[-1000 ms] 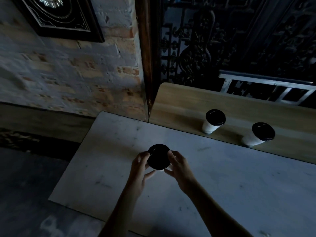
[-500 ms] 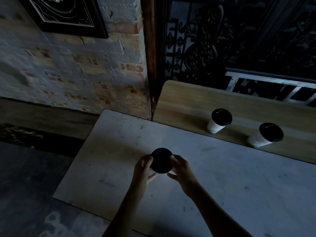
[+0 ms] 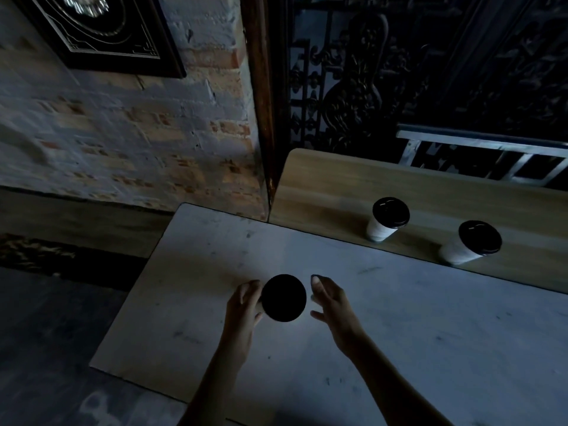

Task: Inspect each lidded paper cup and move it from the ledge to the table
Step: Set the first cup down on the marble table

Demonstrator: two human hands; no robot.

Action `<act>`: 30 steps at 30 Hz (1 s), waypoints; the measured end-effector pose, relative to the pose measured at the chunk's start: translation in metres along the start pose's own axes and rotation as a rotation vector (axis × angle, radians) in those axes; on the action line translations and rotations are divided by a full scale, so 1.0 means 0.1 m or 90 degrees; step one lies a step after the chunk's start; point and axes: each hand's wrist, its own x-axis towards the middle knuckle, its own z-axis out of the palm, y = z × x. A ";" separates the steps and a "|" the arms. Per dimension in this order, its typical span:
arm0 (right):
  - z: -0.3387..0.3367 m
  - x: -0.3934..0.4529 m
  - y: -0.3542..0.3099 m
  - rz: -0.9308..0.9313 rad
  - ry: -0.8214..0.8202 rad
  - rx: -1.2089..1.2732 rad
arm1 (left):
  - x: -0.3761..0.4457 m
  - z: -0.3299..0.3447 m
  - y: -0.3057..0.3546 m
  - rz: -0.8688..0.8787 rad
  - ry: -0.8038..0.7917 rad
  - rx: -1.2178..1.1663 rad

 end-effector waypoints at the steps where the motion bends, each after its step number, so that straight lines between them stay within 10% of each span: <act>1: -0.07 0.01 -0.02 -0.006 0.010 0.001 | 0.02 0.00 0.03 0.024 0.016 0.036; 14: -1.22 0.17 -0.42 -0.066 0.232 0.102 | 0.30 1.20 0.71 0.255 -0.041 0.225; 19: -1.49 0.31 -0.46 -0.081 0.227 0.057 | 0.50 1.43 0.61 0.353 -0.072 0.679; 30: -1.31 0.45 -0.29 -0.031 0.140 0.046 | 0.61 1.21 0.08 0.209 -0.104 0.752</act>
